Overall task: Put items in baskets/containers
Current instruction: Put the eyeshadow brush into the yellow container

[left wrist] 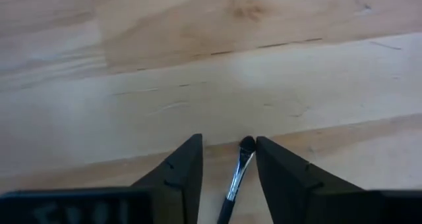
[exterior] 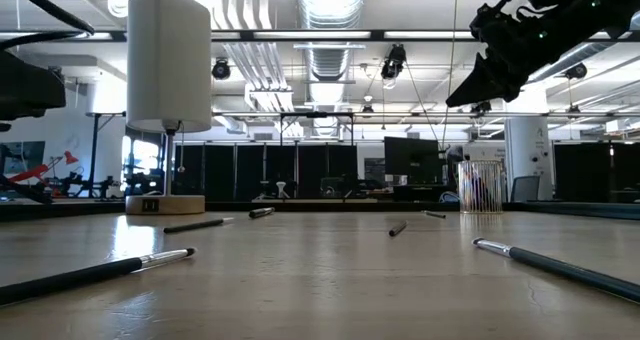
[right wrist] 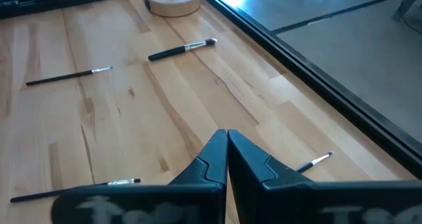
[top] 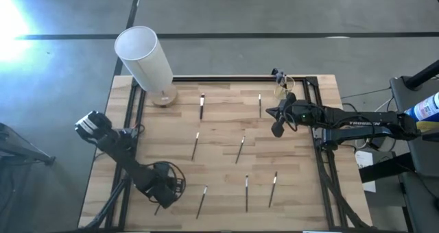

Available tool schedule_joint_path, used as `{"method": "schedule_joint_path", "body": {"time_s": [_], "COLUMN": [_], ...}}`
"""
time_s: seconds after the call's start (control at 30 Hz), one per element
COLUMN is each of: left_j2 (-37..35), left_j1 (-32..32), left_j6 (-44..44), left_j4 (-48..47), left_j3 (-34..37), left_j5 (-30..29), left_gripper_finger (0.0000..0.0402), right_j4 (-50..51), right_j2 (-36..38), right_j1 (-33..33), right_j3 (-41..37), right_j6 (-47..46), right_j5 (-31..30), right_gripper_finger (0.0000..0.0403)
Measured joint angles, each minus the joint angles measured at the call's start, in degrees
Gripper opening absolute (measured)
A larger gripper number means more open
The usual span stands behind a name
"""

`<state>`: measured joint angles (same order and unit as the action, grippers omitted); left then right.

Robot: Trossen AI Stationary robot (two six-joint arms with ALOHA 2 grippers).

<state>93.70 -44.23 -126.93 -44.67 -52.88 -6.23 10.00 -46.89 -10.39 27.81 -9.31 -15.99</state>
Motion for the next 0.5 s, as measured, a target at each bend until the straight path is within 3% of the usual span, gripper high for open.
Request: {"method": "schedule_joint_path", "body": {"time_s": [0.5], "left_j2": [1.19], "left_j1": [-0.02], "left_j6": [-0.16], "left_j4": [0.64], "left_j3": [0.09], "left_j5": [0.35], "left_gripper_finger": [0.0011], "right_j4": [0.02], "right_j2": [0.0], "right_j1": [0.0], "right_j3": [0.0], "right_j6": [0.34], "right_j5": [-0.02], "right_gripper_finger": [0.0009]}}
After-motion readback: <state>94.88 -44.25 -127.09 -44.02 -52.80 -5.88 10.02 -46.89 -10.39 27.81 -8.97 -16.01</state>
